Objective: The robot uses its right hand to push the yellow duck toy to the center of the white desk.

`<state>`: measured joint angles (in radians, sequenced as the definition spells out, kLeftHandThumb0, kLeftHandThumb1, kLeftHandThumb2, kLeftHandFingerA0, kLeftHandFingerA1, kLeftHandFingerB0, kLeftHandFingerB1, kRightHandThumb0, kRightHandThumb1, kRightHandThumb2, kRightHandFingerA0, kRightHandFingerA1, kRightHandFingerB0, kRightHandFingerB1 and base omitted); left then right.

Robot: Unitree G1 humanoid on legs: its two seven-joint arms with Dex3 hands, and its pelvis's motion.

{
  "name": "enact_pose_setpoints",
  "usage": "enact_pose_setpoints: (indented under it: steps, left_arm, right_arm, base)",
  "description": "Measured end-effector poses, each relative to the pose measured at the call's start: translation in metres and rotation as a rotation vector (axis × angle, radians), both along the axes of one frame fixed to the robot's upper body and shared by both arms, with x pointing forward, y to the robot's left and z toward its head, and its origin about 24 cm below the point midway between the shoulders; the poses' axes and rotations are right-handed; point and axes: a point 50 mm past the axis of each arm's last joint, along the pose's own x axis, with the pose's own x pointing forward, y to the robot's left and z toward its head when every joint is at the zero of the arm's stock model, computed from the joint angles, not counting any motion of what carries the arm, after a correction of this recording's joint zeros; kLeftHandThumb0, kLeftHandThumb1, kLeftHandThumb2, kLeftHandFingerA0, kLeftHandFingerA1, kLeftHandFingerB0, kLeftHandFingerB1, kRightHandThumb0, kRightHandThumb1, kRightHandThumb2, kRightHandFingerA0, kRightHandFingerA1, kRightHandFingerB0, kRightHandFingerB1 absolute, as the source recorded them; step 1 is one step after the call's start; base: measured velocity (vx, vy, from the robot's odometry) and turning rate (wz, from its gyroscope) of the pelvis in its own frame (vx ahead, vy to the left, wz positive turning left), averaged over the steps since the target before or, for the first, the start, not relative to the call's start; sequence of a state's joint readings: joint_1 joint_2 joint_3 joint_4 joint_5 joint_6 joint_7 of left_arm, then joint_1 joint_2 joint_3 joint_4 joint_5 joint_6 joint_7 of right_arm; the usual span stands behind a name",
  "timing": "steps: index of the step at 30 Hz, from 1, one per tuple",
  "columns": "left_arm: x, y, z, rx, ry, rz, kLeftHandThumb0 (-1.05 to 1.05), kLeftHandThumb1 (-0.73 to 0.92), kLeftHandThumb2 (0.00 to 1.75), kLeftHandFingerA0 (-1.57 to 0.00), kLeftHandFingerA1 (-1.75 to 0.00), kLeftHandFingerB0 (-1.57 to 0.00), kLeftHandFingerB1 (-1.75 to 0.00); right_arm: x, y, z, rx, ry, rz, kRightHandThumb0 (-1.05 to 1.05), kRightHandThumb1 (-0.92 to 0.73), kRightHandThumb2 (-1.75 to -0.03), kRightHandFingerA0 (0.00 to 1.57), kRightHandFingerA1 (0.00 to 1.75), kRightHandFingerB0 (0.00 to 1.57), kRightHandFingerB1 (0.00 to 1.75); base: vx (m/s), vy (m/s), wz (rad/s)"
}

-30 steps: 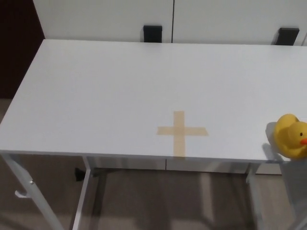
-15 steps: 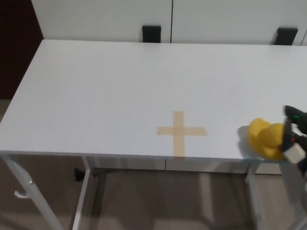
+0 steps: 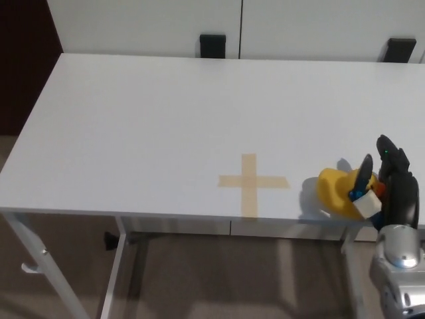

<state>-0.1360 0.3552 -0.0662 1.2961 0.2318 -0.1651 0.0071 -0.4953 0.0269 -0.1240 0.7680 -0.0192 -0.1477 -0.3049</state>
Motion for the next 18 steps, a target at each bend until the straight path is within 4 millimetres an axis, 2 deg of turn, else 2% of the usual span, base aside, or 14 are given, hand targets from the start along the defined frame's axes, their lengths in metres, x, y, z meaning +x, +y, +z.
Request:
enact_pose_setpoints:
  steps: [4,5,6,7,11,12,13,14,15,18]
  left_arm:
    - [0.0,-0.001,-0.001,-0.003,0.001,-0.002,0.29,-0.46,1.4,-1.5,-0.91,-1.48,-0.88]
    - [0.0,-0.002,-0.001,-0.005,0.001,-0.002,0.27,-0.45,1.44,-1.52,-0.83,-1.52,-0.84]
    - [0.0,-0.002,-0.001,-0.005,0.001,-0.002,0.27,-0.45,1.44,-1.52,-0.83,-1.52,-0.84]
    - [0.0,-0.002,-0.001,-0.005,0.001,-0.002,0.24,-0.45,1.35,-1.42,-0.92,-1.49,-0.87]
    - [0.0,-0.003,-0.001,-0.008,0.0,-0.001,0.28,-0.5,1.38,-1.39,-0.93,-1.47,-0.85]
    - [0.0,-0.003,-0.001,-0.008,0.0,-0.001,0.32,-0.43,1.43,-1.33,-0.92,-1.49,-0.87]
    - [0.0,-0.003,-0.002,-0.009,0.0,-0.001,0.32,-0.43,1.43,-1.33,-0.92,-1.49,-0.87]
    - [0.0,-0.003,-0.002,-0.01,0.0,-0.001,0.38,-0.46,1.49,-1.44,-0.85,-1.5,-0.81]
    - [0.0,-0.003,-0.002,-0.01,0.0,-0.001,0.38,-0.43,1.5,-1.5,-0.84,-1.44,-0.84]
    - [0.001,-0.004,-0.002,-0.011,0.0,-0.003,0.38,-0.43,1.5,-1.5,-0.84,-1.44,-0.84]
  right_arm:
    - [-0.002,0.005,-0.004,-0.031,0.011,-0.03,-1.0,-0.83,-1.13,0.0,0.14,0.0,0.0]
    - [-0.002,0.007,-0.005,-0.044,0.015,-0.043,-1.02,-0.83,-1.13,0.0,0.12,0.0,0.0]
    - [-0.002,0.009,-0.005,-0.053,0.018,-0.05,-1.02,-0.83,-1.13,0.0,0.12,0.0,0.0]
    - [-0.002,0.009,-0.005,-0.053,0.018,-0.05,-1.03,-0.85,-1.14,0.0,0.12,0.0,0.0]
    - [-0.003,0.018,-0.009,-0.091,0.027,-0.09,-1.02,-0.8,-1.11,0.0,0.12,0.0,0.0]
    - [-0.003,0.019,-0.009,-0.094,0.026,-0.093,-1.01,-0.79,-1.09,0.0,0.12,0.0,0.0]
    - [-0.003,0.022,-0.009,-0.1,0.025,-0.099,-1.01,-0.79,-1.09,0.0,0.12,0.0,0.0]
    - [-0.003,0.026,-0.009,-0.106,0.022,-0.107,-1.05,-0.82,-1.15,0.0,0.11,0.0,0.0]
    - [-0.003,0.029,-0.009,-0.108,0.019,-0.111,-1.05,-0.85,-1.18,0.0,0.1,0.0,0.0]
    - [-0.003,0.042,-0.008,-0.101,-0.005,-0.116,-1.05,-0.85,-1.18,0.0,0.1,0.0,0.0]
  base:
    - [0.0,0.0,0.0]
    - [0.0,0.0,0.0]
    - [0.0,0.0,0.0]
    - [0.0,0.0,0.0]
    - [0.0,0.0,0.0]
    - [0.0,0.0,0.0]
    - [0.0,0.0,0.0]
    - [0.0,0.0,0.0]
    - [0.0,0.0,0.0]
    - [0.0,0.0,0.0]
